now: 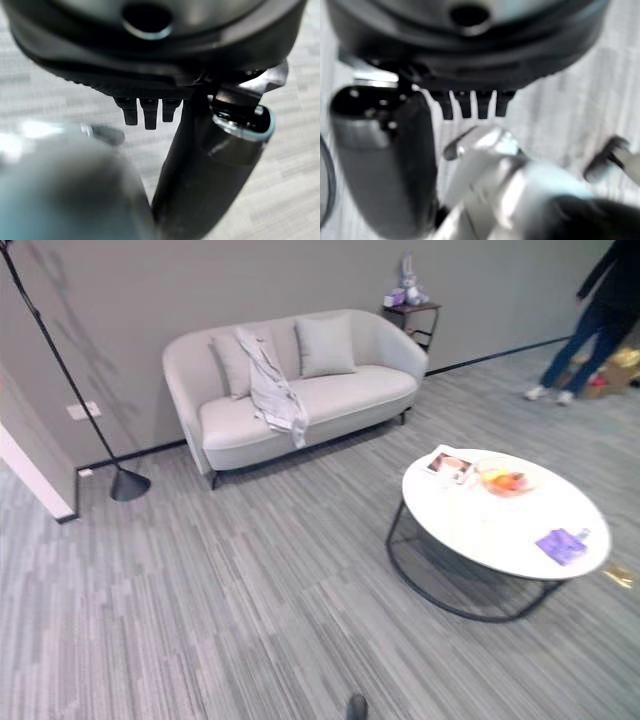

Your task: Hang the clothes on the sofa on the clothes rack.

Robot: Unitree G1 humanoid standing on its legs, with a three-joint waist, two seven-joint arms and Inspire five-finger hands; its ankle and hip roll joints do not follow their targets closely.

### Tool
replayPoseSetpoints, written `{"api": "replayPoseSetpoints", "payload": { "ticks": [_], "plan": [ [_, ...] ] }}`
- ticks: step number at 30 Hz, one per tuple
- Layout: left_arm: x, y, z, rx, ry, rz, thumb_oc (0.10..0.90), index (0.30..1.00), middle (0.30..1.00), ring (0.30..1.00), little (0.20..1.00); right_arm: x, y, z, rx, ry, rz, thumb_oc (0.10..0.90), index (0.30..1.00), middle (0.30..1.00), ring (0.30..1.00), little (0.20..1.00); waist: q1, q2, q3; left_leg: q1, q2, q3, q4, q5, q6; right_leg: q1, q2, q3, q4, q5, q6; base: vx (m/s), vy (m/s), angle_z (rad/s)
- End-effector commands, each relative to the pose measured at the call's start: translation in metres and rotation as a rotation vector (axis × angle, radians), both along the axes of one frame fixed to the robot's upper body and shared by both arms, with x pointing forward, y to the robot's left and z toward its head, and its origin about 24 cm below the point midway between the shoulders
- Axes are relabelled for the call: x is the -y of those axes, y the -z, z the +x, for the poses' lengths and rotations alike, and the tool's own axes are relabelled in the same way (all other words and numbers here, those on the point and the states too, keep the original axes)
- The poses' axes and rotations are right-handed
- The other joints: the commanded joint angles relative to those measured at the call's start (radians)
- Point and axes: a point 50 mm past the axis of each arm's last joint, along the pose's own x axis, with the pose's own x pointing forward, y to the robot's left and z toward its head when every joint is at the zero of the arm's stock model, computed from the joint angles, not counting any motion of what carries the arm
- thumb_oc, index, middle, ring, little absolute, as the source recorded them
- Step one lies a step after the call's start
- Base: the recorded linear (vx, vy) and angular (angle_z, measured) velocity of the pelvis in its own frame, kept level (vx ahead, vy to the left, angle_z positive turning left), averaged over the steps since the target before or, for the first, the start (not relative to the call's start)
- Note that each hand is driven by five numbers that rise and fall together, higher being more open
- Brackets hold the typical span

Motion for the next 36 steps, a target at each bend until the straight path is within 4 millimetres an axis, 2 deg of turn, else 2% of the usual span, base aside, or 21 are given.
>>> {"api": "replayPoseSetpoints", "payload": {
  "ticks": [1,5,6,7,9,10,12,13,14,15,16,19,21,24,26,30,31,32,33,34,36],
  "plan": [
    [-0.022,-0.005,0.013,0.018,0.019,0.079,0.800,0.900,0.900,0.900,0.900,-0.028,0.006,0.006,0.014,-0.062,0.056,0.800,0.900,0.900,0.900,0.900,0.013,-0.083,0.010,0.000,-0.079,-0.042,-0.019,-0.015,0.024,-0.059,-0.021,0.031,0.001,-0.023,0.039,0.26,-0.322,-0.20],
    [-0.023,-0.006,0.021,0.045,-0.001,0.092,0.800,0.900,0.900,0.900,0.900,-0.027,0.005,0.018,0.044,-0.140,0.032,0.800,0.900,0.900,0.900,0.900,0.034,-0.078,-0.004,-0.048,-0.025,-0.074,0.080,0.085,-0.010,-0.011,0.050,-0.004,-0.027,-0.070,-0.006,0.27,-0.312,0.23],
    [-0.023,-0.006,0.025,0.061,-0.003,0.094,0.800,0.900,0.900,0.900,0.900,-0.027,0.005,0.025,0.053,-0.228,0.014,0.800,0.900,0.900,0.900,0.900,0.053,-0.087,-0.006,-0.088,0.000,-0.074,0.190,0.146,-0.025,0.051,0.088,-0.032,-0.070,-0.105,-0.038,0.34,-0.368,0.15],
    [-0.023,-0.006,0.025,0.061,-0.003,0.095,0.800,0.900,0.900,0.900,0.900,-0.027,0.005,0.026,0.053,-0.228,0.015,0.800,0.900,0.900,0.900,0.900,0.049,-0.091,-0.008,-0.093,-0.004,-0.078,0.190,0.150,-0.024,0.049,0.083,-0.034,-0.070,-0.103,-0.038,0.43,-0.458,0.15],
    [-0.026,-0.007,0.028,0.071,-0.010,0.099,0.800,0.900,0.900,0.900,0.900,-0.025,0.003,0.038,0.057,-0.395,-0.018,0.800,0.900,0.900,0.900,0.900,0.092,-0.127,0.024,-0.174,0.021,-0.054,0.404,0.256,-0.001,0.155,0.119,-0.056,-0.111,-0.141,-0.083,0.37,-0.426,0.28],
    [-0.025,-0.007,0.031,0.084,-0.016,0.093,0.800,0.900,0.900,0.900,0.900,-0.024,0.001,0.045,0.057,-0.482,-0.032,0.800,0.900,0.900,0.900,0.900,0.110,-0.155,0.046,-0.236,-0.009,-0.007,0.470,0.213,0.038,0.176,0.105,-0.046,-0.111,-0.155,-0.091,0.29,-0.321,0.21],
    [-0.023,-0.008,0.038,0.106,-0.034,0.087,0.800,0.900,0.900,0.900,0.900,-0.023,0.000,0.053,0.055,-0.569,-0.045,0.800,0.900,0.900,0.900,0.900,0.143,-0.163,0.069,-0.355,-0.108,-0.011,0.532,0.101,0.061,0.198,0.099,-0.021,-0.111,-0.180,-0.089,0.18,-0.153,0.22],
    [-0.023,-0.008,0.038,0.106,-0.034,0.088,0.800,0.900,0.900,0.900,0.900,-0.023,0.000,0.053,0.056,-0.569,-0.045,0.800,0.900,0.900,0.900,0.900,0.140,-0.165,0.066,-0.361,-0.112,-0.013,0.531,0.104,0.062,0.193,0.096,-0.023,-0.111,-0.179,-0.088,0.19,-0.068,0.26],
    [-0.024,-0.009,0.042,0.125,-0.043,0.088,0.800,0.900,0.900,0.900,0.900,-0.026,0.000,0.056,0.053,-0.625,-0.046,0.800,0.900,0.900,0.900,0.900,0.157,-0.166,0.069,-0.432,-0.175,0.022,0.425,0.054,0.078,0.206,0.099,-0.018,-0.111,-0.197,-0.081,0.22,-0.013,-0.03],
    [-0.024,-0.009,0.040,0.118,-0.036,0.094,0.800,0.900,0.900,0.900,0.900,-0.029,0.001,0.054,0.042,-0.661,-0.052,0.800,0.900,0.900,0.900,0.900,0.166,-0.156,0.071,-0.449,-0.190,0.051,0.315,0.073,0.081,0.216,0.107,-0.023,-0.111,-0.215,-0.078,0.23,-0.015,-0.15],
    [-0.024,-0.009,0.040,0.118,-0.036,0.094,0.800,0.900,0.900,0.900,0.900,-0.029,0.001,0.054,0.042,-0.662,-0.052,0.800,0.900,0.900,0.900,0.900,0.164,-0.159,0.069,-0.449,-0.193,0.050,0.308,0.079,0.081,0.212,0.105,-0.024,-0.111,-0.214,-0.077,0.19,0.020,-0.08],
    [-0.024,-0.007,0.028,0.083,-0.059,0.077,0.800,0.900,0.900,0.900,0.900,-0.042,0.002,0.063,0.061,-0.779,-0.043,0.800,0.900,0.900,0.900,0.900,0.212,-0.123,0.068,-0.528,-0.254,0.063,0.081,0.220,0.079,0.267,0.170,0.005,-0.111,-0.254,-0.093,0.29,-0.002,0.03],
    [-0.030,-0.006,0.004,0.013,-0.157,0.074,0.800,0.900,0.900,0.900,0.900,-0.063,0.002,0.076,0.107,-0.933,-0.028,0.800,0.900,0.900,0.900,0.900,0.250,-0.131,0.068,-0.541,-0.273,0.058,-0.003,0.241,0.075,0.327,0.201,0.045,-0.111,-0.293,-0.100,0.43,0.032,-0.30],
    [-0.033,-0.006,-0.008,-0.022,-0.189,0.086,0.800,0.900,0.900,0.900,0.900,-0.079,0.003,0.078,0.126,-1.028,-0.008,0.800,0.900,0.900,0.900,0.900,0.252,-0.141,0.051,-0.519,-0.283,0.053,0.015,0.257,0.098,0.348,0.203,0.058,-0.096,-0.306,-0.103,0.34,0.070,-0.76],
    [-0.037,-0.006,-0.012,-0.036,-0.172,0.098,0.800,0.900,0.900,0.900,0.900,-0.094,0.002,0.080,0.152,-1.153,0.021,0.800,0.900,0.900,0.900,0.900,0.256,-0.175,0.035,-0.511,-0.289,0.075,0.064,0.221,0.122,0.362,0.183,0.073,-0.053,-0.326,-0.088,0.47,0.150,-0.24],
    [-0.039,-0.008,0.014,0.030,-0.028,0.135,0.800,0.900,0.900,0.900,0.900,-0.096,0.002,0.082,0.149,-1.238,-0.002,0.800,0.900,0.900,0.900,0.900,0.251,-0.205,0.017,-0.457,-0.308,0.112,0.056,0.171,0.152,0.341,0.151,0.073,0.068,-0.295,-0.038,0.24,0.119,-0.06],
    [-0.039,-0.008,0.014,0.030,-0.028,0.135,0.800,0.900,0.900,0.900,0.900,-0.096,0.002,0.082,0.149,-1.238,-0.003,0.800,0.900,0.900,0.900,0.900,0.251,-0.203,0.015,-0.460,-0.306,0.113,0.056,0.172,0.151,0.338,0.153,0.074,0.067,-0.293,-0.039,0.14,0.099,-0.10],
    [-0.040,-0.010,0.027,0.070,0.016,0.148,0.800,0.900,0.900,0.900,0.900,-0.093,0.001,0.084,0.151,-1.232,-0.016,0.800,0.900,0.900,0.900,0.900,0.244,-0.202,0.014,-0.441,-0.311,0.119,0.042,0.161,0.159,0.310,0.149,0.070,0.130,-0.271,-0.014,0.14,0.130,-0.10],
    [-0.039,-0.012,0.041,0.113,0.057,0.156,0.800,0.900,0.900,0.900,0.900,-0.090,0.000,0.089,0.164,-1.209,-0.027,0.800,0.900,0.900,0.900,0.900,0.231,-0.197,0.017,-0.421,-0.315,0.124,0.033,0.148,0.170,0.269,0.138,0.070,0.225,-0.231,0.016,0.26,0.263,-0.15],
    [-0.040,-0.015,0.054,0.147,0.088,0.164,0.800,0.900,0.900,0.900,0.900,-0.088,-0.004,0.099,0.198,-1.165,-0.045,0.800,0.900,0.900,0.900,0.900,0.196,-0.178,0.034,-0.362,-0.321,0.124,0.013,0.123,0.189,0.200,0.102,0.055,0.410,-0.147,0.068,0.24,0.266,-0.11],
    [-0.040,-0.015,0.058,0.149,0.113,0.168,0.800,0.900,0.900,0.900,0.900,-0.089,-0.006,0.105,0.231,-1.142,-0.056,0.800,0.900,0.900,0.900,0.900,0.168,-0.145,0.048,-0.308,-0.312,0.117,0.002,0.105,0.206,0.134,0.076,0.025,0.566,-0.090,0.077,0.22,0.216,0.01]
  ]
}}
